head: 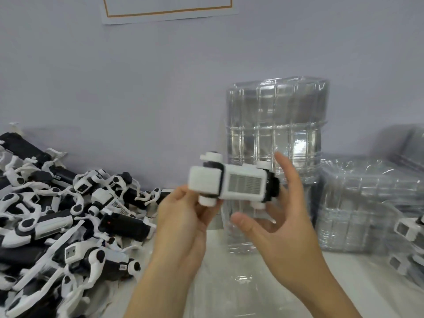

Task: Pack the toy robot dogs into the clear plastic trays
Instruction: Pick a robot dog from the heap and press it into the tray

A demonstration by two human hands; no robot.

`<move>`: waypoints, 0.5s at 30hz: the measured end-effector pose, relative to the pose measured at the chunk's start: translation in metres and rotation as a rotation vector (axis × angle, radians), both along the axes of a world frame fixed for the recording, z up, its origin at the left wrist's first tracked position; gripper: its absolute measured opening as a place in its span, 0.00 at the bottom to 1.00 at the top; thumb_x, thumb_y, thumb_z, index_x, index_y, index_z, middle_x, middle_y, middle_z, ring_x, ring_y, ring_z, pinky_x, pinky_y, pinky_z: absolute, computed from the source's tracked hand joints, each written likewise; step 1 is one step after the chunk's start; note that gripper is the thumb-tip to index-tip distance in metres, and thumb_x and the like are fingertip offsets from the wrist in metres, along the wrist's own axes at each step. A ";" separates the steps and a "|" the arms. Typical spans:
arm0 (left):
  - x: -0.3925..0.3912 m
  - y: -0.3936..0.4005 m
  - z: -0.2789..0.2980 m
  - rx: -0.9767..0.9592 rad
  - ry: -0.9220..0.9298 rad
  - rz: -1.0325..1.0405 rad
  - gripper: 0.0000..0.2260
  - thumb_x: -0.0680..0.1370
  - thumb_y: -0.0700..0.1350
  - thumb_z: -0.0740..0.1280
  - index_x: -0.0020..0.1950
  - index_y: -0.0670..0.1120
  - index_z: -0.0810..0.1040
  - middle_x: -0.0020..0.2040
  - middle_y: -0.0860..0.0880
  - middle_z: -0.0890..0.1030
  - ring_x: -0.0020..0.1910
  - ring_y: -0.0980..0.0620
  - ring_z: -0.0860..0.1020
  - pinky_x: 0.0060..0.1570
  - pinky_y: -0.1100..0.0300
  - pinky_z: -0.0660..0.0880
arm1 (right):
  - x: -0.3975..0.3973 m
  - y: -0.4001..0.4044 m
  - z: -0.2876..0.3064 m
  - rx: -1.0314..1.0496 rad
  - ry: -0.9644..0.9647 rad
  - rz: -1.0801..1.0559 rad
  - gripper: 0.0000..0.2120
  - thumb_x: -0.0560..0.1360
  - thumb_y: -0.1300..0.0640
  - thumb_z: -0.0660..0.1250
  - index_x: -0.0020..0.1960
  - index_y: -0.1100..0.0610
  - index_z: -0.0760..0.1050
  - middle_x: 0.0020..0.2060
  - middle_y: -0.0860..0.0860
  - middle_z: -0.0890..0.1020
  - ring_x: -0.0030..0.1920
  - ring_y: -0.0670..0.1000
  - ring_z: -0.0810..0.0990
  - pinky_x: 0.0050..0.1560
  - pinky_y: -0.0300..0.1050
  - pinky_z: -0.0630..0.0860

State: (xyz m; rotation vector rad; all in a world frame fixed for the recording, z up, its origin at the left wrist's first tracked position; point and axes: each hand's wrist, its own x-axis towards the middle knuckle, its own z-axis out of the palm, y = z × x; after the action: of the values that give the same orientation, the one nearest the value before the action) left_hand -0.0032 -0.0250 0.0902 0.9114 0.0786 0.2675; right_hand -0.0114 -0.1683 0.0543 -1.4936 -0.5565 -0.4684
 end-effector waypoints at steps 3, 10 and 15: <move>-0.003 -0.011 -0.005 0.210 -0.032 -0.081 0.11 0.79 0.29 0.60 0.60 0.34 0.78 0.50 0.36 0.85 0.51 0.40 0.85 0.47 0.51 0.84 | 0.002 -0.010 0.002 0.030 -0.030 -0.094 0.36 0.62 0.46 0.77 0.67 0.30 0.68 0.57 0.36 0.80 0.55 0.45 0.83 0.51 0.37 0.81; -0.006 0.000 -0.010 0.811 -0.427 0.007 0.35 0.76 0.36 0.73 0.69 0.71 0.65 0.71 0.64 0.70 0.68 0.61 0.73 0.59 0.61 0.78 | 0.008 -0.030 -0.002 -0.034 0.095 -0.181 0.27 0.64 0.36 0.70 0.63 0.38 0.74 0.53 0.35 0.82 0.50 0.39 0.82 0.45 0.28 0.76; -0.004 0.020 -0.008 1.094 -0.504 -0.112 0.23 0.75 0.36 0.71 0.60 0.63 0.78 0.64 0.61 0.79 0.63 0.54 0.78 0.57 0.55 0.78 | 0.010 -0.028 -0.005 -0.160 0.138 -0.210 0.22 0.65 0.32 0.67 0.57 0.37 0.76 0.48 0.33 0.83 0.49 0.37 0.82 0.43 0.28 0.75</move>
State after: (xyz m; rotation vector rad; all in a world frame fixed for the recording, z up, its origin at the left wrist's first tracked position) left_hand -0.0069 -0.0046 0.0820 1.8915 -0.6441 0.4376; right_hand -0.0017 -0.1964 0.0494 -1.7335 -0.3357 -0.4880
